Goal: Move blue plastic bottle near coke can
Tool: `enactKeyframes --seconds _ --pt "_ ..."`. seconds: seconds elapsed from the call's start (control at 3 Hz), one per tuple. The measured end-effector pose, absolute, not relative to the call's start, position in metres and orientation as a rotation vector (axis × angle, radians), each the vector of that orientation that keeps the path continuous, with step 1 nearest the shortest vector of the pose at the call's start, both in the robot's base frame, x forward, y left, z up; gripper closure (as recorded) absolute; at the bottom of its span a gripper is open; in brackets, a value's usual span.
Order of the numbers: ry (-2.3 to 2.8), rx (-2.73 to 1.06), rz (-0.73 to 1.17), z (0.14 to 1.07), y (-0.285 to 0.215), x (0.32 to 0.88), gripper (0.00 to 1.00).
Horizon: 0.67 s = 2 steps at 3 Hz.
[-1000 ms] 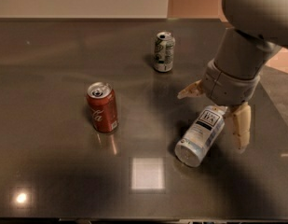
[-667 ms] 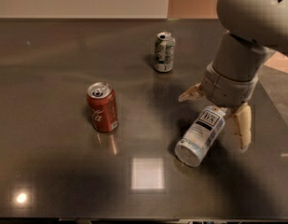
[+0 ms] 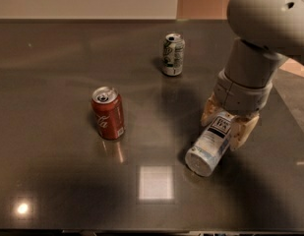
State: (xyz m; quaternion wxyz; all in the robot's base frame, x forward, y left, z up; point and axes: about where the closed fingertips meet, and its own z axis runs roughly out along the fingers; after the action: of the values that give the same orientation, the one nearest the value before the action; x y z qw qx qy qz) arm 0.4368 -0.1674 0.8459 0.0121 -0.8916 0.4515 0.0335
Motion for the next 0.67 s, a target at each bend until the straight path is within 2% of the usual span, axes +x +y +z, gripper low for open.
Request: enactKeyframes --seconds 0.67 --pt "1.425 -2.769 0.099 0.867 -0.144 0.439 0.87"
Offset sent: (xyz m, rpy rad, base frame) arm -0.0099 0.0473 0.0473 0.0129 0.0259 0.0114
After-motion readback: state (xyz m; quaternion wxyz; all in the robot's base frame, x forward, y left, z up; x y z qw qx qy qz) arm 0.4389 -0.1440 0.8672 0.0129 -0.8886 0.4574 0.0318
